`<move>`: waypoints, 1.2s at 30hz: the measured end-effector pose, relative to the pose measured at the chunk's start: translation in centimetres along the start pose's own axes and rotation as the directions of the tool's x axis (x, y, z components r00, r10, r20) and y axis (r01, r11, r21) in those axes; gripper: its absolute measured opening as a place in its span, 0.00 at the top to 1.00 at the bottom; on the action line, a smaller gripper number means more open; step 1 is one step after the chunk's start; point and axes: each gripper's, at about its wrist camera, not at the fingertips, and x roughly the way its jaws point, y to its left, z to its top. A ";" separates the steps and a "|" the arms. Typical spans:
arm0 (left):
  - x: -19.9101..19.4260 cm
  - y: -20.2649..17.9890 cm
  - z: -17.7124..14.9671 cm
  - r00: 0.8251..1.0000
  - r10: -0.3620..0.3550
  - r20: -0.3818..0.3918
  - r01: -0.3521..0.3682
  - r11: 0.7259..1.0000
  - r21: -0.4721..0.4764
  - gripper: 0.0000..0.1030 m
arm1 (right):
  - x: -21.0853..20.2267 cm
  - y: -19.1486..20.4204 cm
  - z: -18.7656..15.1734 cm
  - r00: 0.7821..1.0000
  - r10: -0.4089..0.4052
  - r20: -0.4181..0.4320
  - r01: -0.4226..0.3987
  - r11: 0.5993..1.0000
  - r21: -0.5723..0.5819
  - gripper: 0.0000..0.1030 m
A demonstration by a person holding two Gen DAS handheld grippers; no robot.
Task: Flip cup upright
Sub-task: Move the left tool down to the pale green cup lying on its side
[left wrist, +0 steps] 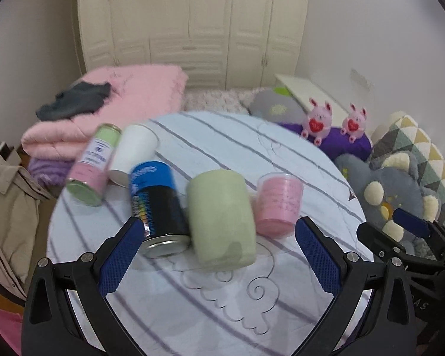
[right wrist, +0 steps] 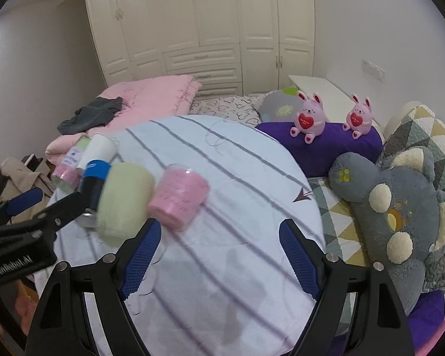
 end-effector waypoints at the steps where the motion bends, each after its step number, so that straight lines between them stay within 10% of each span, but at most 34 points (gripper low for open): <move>1: 0.7 -0.3 0.4 1.000 0.009 -0.026 -0.009 1.000 -0.001 0.00 | 0.3 -0.5 0.3 1.000 -0.002 -0.007 0.002 1.000 0.002 0.19; 18: 8.1 -0.1 3.5 0.949 -0.022 -0.315 -0.025 0.989 -0.144 0.10 | 5.8 -3.7 3.1 0.993 0.047 -0.107 -0.046 0.999 0.007 0.19; 21: 8.9 0.0 3.4 0.932 -0.010 -0.362 -0.039 0.991 -0.128 0.21 | 6.4 -4.0 3.1 0.991 0.054 -0.119 -0.053 0.999 0.012 0.19; 36: 12.8 -0.2 2.1 0.864 0.060 -0.500 -0.114 0.991 -0.077 0.20 | 8.8 -4.9 3.2 0.983 0.075 -0.168 -0.067 0.996 0.054 0.19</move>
